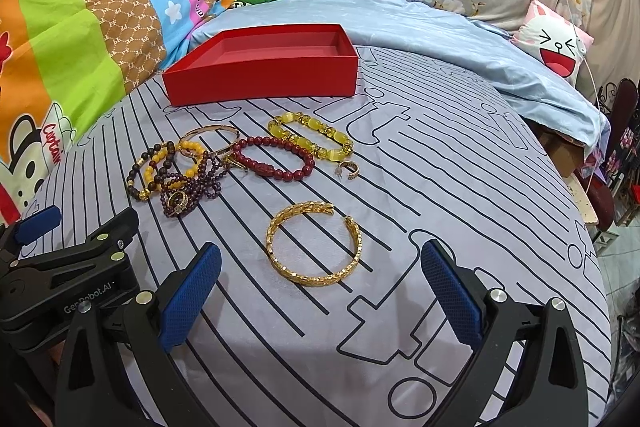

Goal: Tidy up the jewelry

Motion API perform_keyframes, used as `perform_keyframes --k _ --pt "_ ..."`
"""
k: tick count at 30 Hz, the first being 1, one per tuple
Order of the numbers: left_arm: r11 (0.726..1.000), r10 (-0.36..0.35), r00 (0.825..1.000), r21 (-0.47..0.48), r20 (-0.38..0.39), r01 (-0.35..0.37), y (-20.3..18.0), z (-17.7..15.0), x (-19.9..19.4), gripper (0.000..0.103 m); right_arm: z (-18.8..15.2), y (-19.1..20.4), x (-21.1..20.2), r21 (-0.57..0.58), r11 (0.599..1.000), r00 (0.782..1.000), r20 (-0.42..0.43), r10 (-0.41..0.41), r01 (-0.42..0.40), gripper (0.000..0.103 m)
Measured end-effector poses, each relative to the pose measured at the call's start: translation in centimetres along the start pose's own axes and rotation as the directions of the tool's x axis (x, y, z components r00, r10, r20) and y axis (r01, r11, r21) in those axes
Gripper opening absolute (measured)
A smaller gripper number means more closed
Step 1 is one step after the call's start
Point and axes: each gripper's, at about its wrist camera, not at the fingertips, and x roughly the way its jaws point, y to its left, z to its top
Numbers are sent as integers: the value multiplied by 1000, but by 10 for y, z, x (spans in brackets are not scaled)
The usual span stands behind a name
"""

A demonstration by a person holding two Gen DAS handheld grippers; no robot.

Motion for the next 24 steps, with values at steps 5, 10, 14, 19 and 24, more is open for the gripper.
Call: perform_keyframes --k 5,10,14,19,24 --pt "1000 -6 1000 1 -4 6 0 1 0 95 0 0 0 4 1000 1000 0 -1 1 96" --pt "1000 -6 1000 8 -4 6 0 1 1 95 -1 -1 2 13 1000 1000 -3 0 0 96" --pt "1000 -4 1000 9 -3 4 -1 0 1 95 -1 0 3 13 1000 1000 -5 -1 1 96" --pt "1000 -4 1000 10 -7 4 -1 0 2 95 -1 -2 3 14 1000 1000 -6 0 0 96" --pt "1000 -5 1000 10 -7 5 -1 0 2 95 -1 -2 3 14 1000 1000 -6 2 -2 96"
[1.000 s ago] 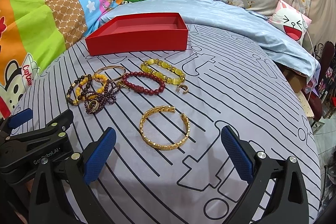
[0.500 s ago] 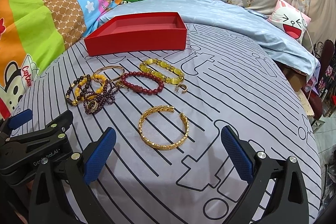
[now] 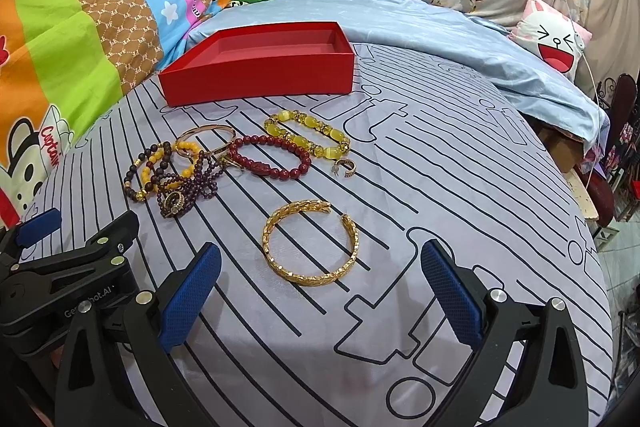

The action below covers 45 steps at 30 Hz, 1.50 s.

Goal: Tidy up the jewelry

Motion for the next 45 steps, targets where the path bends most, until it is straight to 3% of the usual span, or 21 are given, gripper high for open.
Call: perform_keyframes --k 14,21,30,34,45 --pt "1000 -4 1000 1 -1 4 0 0 2 94 0 -1 1 5 1000 1000 -5 0 1 96" --pt "1000 -27 998 -8 64 28 3 -1 -11 95 0 -9 -1 43 999 1000 4 28 -28 96" --pt "996 -33 998 -78 46 37 21 3 -6 96 3 -4 6 16 999 998 -37 43 -43 96" --pt "998 -12 999 -64 51 15 26 7 -2 96 7 0 13 4 999 997 -56 53 -53 96" --pt "996 -44 999 -78 -10 43 29 6 10 96 16 8 35 15 996 989 -119 84 -83 77"
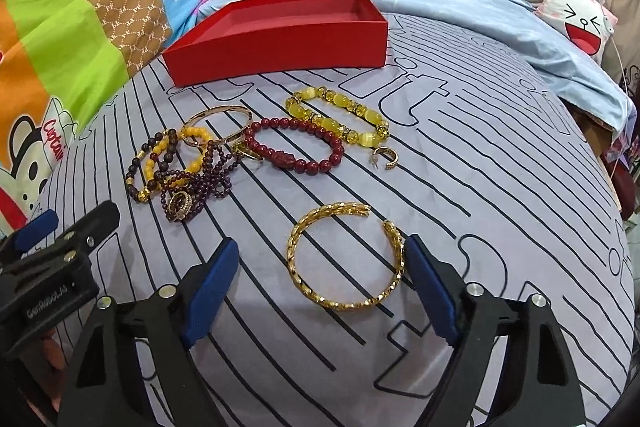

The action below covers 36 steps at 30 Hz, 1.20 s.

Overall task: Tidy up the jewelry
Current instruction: 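Grasp the gold twisted cuff with the right gripper while the left gripper grasps the black bead bracelet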

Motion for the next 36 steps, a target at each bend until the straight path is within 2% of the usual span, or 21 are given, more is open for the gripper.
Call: perform_keyframes --k 4,7,9,16,20,24,29,36 --pt "1000 -17 1000 -3 -15 17 0 0 3 96 4 2 4 -3 1000 1000 -2 -4 4 73" --pt "999 -29 999 -15 -32 28 2 0 6 96 5 2 6 -6 1000 1000 -1 -15 15 66" --pt "999 -35 998 -31 -42 33 4 1 8 96 5 1 5 0 1000 1000 2 -23 23 57" --pt "998 -46 998 -45 -35 45 1 8 12 96 5 -4 3 19 1000 1000 5 -7 7 57" --pt "999 -39 999 -16 -9 38 -10 19 15 96 5 -5 2 26 1000 1000 6 -2 2 57" --pt "999 -34 999 -5 -18 34 -16 28 26 96 4 -5 2 24 1000 1000 6 -5 4 57" --pt "998 -52 998 -42 -31 51 -14 34 34 95 5 -3 3 17 1000 1000 4 -13 13 57" --pt "998 -30 1000 -54 1 30 0 43 31 94 5 -3 4 14 1000 1000 3 -17 17 58"
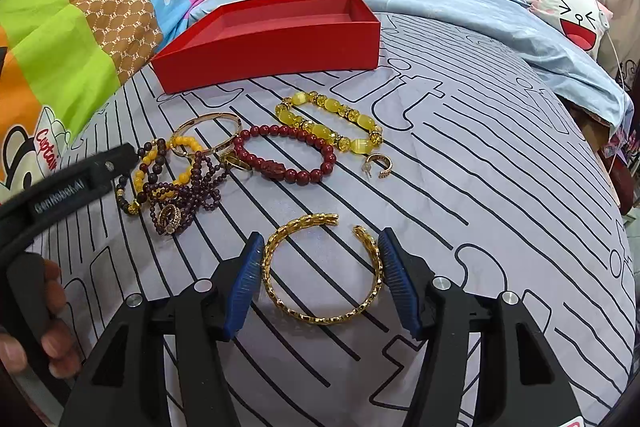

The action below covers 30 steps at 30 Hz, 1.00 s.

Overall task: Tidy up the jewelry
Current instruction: 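Grasp the gold twisted cuff with the right gripper while the left gripper grasps the black bead bracelet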

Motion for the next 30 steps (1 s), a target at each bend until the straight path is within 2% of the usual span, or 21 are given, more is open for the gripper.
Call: perform_keyframes --k 3,5,9,11,15,19,24,30 --pt "1000 10 1000 14 -14 -10 5 0 5 82 0 1 1 -2 1000 1000 0 -3 3 58" --pt "1000 -4 999 22 -35 4 5 0 10 66 0 1 1 -3 1000 1000 0 -4 4 58" --pt "999 -16 999 34 -49 18 3 -1 13 53 0 1 1 -4 1000 1000 0 -5 5 58" --pt "999 -21 998 44 -52 24 1 0 14 43 0 2 2 -6 1000 1000 0 -7 7 58" --pt "997 -33 998 63 -55 37 -2 -1 14 29 0 2 2 -7 1000 1000 0 -9 9 58" --pt "995 -38 997 91 -65 44 -8 -3 13 8 0 2 2 -7 1000 1000 0 -8 8 58" --pt "995 -59 995 72 -84 65 -6 -2 8 8 -1 2 1 -5 1000 1000 2 -3 3 57" --pt "994 -88 994 65 -67 92 0 1 -16 8 -3 -2 -11 6 1000 1000 -2 28 -28 57"
